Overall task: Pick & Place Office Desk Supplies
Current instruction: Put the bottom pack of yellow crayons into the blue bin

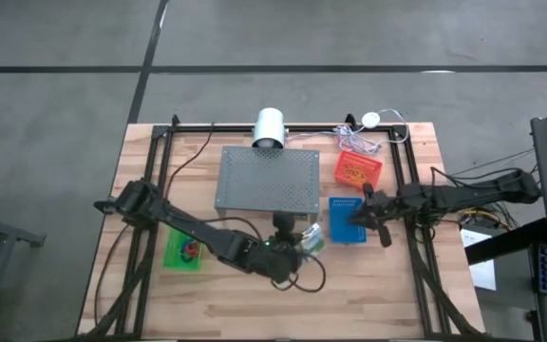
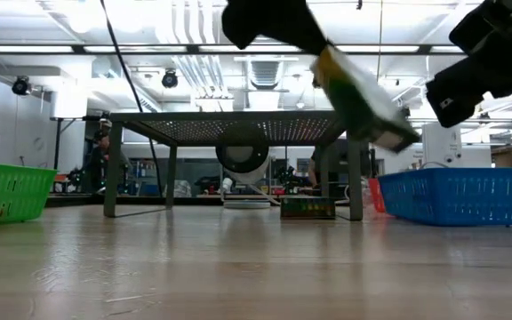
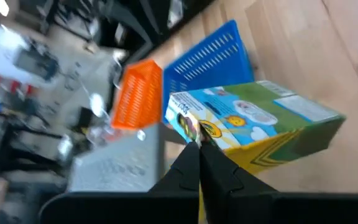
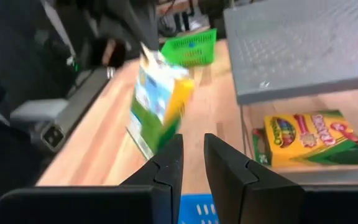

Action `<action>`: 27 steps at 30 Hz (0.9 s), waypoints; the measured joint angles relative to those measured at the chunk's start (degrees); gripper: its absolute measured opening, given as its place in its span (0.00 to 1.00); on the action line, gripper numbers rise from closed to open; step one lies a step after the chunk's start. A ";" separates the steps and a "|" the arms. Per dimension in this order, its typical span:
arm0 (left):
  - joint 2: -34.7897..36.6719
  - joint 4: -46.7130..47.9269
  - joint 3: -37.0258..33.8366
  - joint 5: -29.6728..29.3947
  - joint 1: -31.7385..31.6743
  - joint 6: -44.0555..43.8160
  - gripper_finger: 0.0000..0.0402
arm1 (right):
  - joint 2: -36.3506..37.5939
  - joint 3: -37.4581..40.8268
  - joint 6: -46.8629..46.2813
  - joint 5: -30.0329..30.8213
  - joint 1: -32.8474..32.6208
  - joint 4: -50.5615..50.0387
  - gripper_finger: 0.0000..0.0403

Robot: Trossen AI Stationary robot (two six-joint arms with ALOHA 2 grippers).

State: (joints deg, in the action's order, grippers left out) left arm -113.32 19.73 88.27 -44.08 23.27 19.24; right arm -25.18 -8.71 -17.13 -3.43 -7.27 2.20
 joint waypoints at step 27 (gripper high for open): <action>1.06 -5.32 -0.15 -7.59 -0.68 30.38 0.00 | -21.65 -0.28 2.60 2.07 0.00 27.39 0.21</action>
State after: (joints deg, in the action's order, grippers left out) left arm -112.27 14.41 88.12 -51.67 22.59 49.62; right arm -46.83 -8.99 -14.52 -1.36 -7.27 29.59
